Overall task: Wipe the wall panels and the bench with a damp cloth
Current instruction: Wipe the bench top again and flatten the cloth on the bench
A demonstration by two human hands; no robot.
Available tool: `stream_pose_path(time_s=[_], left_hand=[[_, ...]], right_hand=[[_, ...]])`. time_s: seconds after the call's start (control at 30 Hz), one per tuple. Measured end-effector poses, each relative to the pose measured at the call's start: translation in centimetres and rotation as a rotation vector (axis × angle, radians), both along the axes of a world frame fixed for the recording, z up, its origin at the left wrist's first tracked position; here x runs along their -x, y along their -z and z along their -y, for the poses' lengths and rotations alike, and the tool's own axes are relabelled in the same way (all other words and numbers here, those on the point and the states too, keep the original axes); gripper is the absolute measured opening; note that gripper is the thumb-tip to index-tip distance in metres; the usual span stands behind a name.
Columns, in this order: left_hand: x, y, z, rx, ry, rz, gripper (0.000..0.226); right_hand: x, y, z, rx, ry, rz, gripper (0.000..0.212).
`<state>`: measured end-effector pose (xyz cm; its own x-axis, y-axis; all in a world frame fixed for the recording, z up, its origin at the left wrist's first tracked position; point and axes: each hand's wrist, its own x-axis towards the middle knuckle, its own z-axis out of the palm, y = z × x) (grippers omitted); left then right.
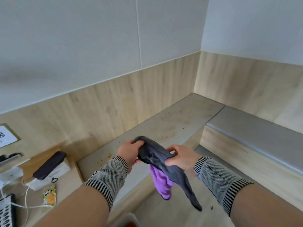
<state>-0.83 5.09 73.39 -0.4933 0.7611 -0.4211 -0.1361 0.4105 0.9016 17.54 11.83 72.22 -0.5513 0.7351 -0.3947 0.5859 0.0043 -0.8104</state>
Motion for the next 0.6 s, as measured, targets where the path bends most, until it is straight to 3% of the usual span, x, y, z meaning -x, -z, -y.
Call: stream_pose_path(time_s=[0.17, 0.3, 0.4, 0.5, 0.6], left_hand=[[-3.8, -1.8, -3.8, -0.081, 0.102, 0.297, 0.020], [-8.1, -2.6, -8.1, -0.097, 0.217, 0.399, 0.030], [-11.1, -3.4, -12.1, -0.105, 0.275, 0.384, 0.027], [-14.4, -4.6, -16.3, -0.057, 0.315, 0.358, 0.020], [-17.2, -5.7, -20.9, -0.104, 0.281, 0.246, 0.014]], right_hand=[[-2.6, -1.4, -0.8, 0.287, 0.011, -0.144, 0.018], [-5.5, -1.4, -4.6, 0.196, 0.329, -0.294, 0.032], [-8.2, -1.2, -7.8, 0.195, 0.369, -0.356, 0.039], [-11.6, -1.2, -11.5, 0.290, 0.282, -0.334, 0.033], [-14.8, -1.5, -15.8, 0.368, 0.271, -0.343, 0.052]])
